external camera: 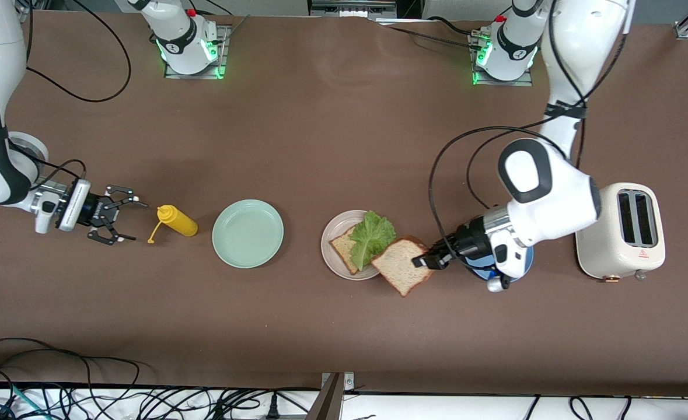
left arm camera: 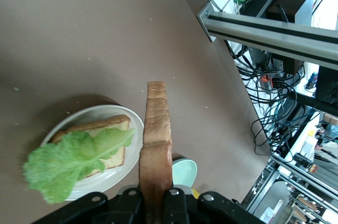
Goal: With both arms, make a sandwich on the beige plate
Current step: 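Carry the bread to the beige plate while the right gripper releases the mustard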
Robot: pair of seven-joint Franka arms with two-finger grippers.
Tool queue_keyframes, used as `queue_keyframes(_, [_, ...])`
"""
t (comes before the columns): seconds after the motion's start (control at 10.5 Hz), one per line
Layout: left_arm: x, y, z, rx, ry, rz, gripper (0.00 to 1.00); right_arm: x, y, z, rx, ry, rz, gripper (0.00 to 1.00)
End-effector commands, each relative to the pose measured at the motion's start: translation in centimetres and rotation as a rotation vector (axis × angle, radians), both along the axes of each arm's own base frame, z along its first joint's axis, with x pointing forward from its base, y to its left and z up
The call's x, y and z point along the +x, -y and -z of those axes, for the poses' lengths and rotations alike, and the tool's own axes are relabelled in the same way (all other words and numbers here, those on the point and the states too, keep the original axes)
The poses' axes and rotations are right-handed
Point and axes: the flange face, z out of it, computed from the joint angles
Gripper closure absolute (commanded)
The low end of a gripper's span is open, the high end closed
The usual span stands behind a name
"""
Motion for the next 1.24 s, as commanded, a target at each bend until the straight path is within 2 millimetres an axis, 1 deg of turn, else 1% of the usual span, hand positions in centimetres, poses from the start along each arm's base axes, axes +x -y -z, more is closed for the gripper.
queue_keyframes(0.0, [-0.9, 4.0, 2.2, -0.034, 0.005, -0.083, 1.00, -0.9, 1.9, -3.0, -0.055, 0.005, 0.025, 0.00])
queue_keyframes(0.1, [-1.5, 5.7, 3.3, -0.039, 0.002, -0.100, 1.00, -0.9, 1.8, -4.5, -0.052, -0.085, 0.104, 0.00])
queue_keyframes(0.19, [-1.9, 6.5, 4.5, -0.026, 0.009, -0.123, 1.00, -0.7, 1.6, -6.5, -0.059, -0.187, 0.184, 0.00])
queue_keyframes(0.29, [-2.4, 7.5, 5.1, -0.022, 0.016, -0.139, 1.00, -0.4, 1.2, -8.3, -0.059, -0.256, 0.248, 0.00])
queue_keyframes(0.38, [-2.8, 8.2, 5.5, -0.015, 0.016, -0.135, 1.00, -0.1, 0.7, -9.3, -0.052, -0.306, 0.308, 0.00])
queue_keyframes(0.48, [-3.3, 9.1, 6.1, -0.009, 0.018, -0.135, 1.00, 0.6, -0.7, -10.5, -0.047, -0.363, 0.374, 0.00])
queue_keyframes(0.57, [-4.0, 10.0, 6.6, -0.001, 0.020, -0.139, 1.00, 1.3, -1.3, -11.9, -0.067, -0.400, 0.446, 0.00])
queue_keyframes(0.67, [-4.6, 10.4, 7.1, 0.010, 0.018, -0.140, 1.00, 2.0, -1.7, -13.6, -0.134, -0.432, 0.497, 0.00])
queue_keyframes(0.86, [-6.0, 11.5, 8.9, 0.034, 0.010, -0.129, 1.00, 1.8, -1.8, -17.8, -0.273, -0.499, 0.600, 0.00])
queue_keyframes(0.95, [-6.5, 11.5, 9.5, 0.048, 0.008, -0.131, 1.00, 1.5, -2.2, -19.7, -0.322, -0.523, 0.650, 0.00])
queue_keyframes(1.05, [-7.0, 11.6, 9.9, 0.056, 0.002, -0.123, 1.00, 1.2, -3.1, -21.1, -0.401, -0.531, 0.660, 0.00])
queue_keyframes(1.14, [-7.4, 11.6, 10.0, 0.061, -0.002, -0.119, 1.00, 0.6, -3.2, -21.8, -0.477, -0.541, 0.643, 0.00])
